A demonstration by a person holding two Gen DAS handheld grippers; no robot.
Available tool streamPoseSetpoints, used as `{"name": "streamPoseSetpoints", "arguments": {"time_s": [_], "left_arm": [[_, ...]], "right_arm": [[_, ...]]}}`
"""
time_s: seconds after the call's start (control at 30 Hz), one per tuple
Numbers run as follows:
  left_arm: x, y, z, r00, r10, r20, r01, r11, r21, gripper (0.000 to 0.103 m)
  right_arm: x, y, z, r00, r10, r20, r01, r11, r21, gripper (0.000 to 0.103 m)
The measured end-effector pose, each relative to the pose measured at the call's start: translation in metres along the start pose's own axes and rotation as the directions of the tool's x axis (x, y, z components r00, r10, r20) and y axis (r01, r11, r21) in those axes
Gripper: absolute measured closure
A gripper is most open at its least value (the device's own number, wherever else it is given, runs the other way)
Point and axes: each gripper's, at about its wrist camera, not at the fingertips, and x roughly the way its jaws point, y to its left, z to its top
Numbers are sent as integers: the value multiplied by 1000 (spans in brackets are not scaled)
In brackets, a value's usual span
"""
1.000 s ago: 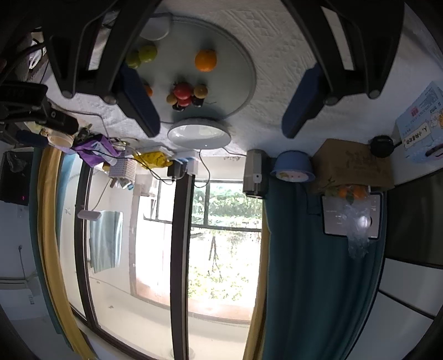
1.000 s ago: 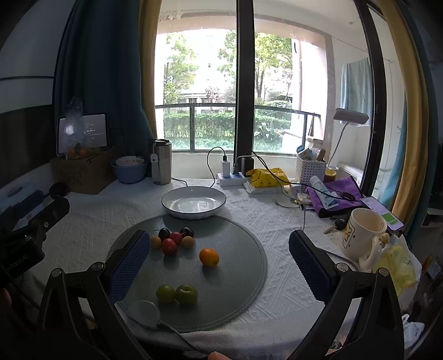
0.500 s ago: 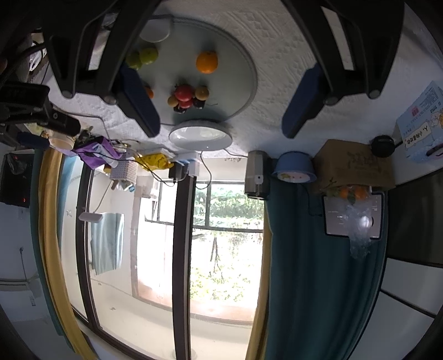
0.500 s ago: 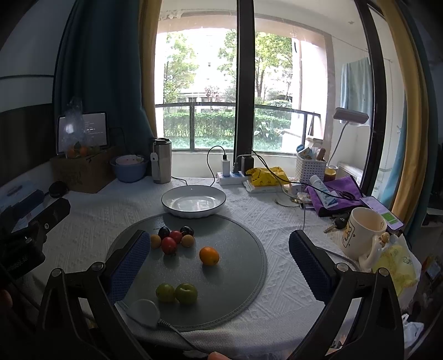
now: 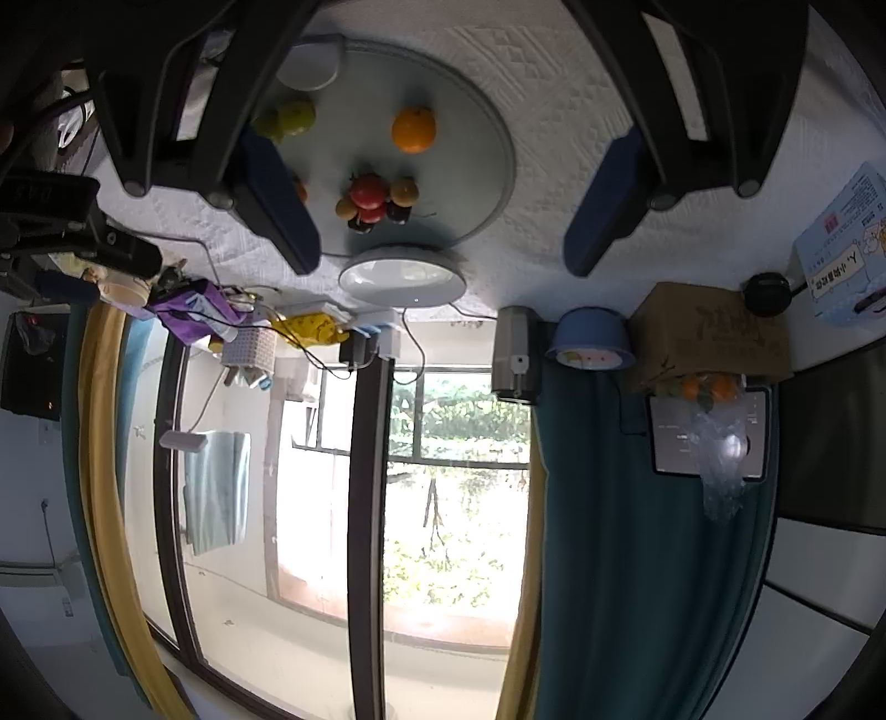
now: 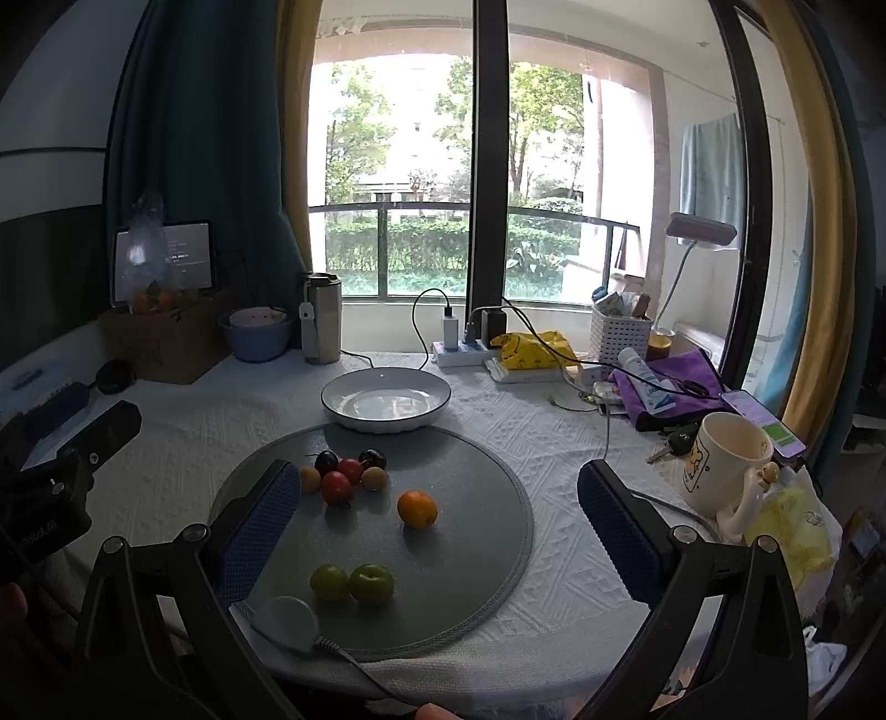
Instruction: Organize fruits
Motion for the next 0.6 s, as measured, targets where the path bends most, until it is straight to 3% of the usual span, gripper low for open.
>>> {"name": "streamPoseSetpoints", "arguments": {"time_s": [0.6], "left_arm": [[1, -1, -3, 1000, -4, -10, 4, 1000, 3, 12]], "right_arm": [[3, 0, -2, 1000, 0, -12, 0, 1000, 3, 1]]}}
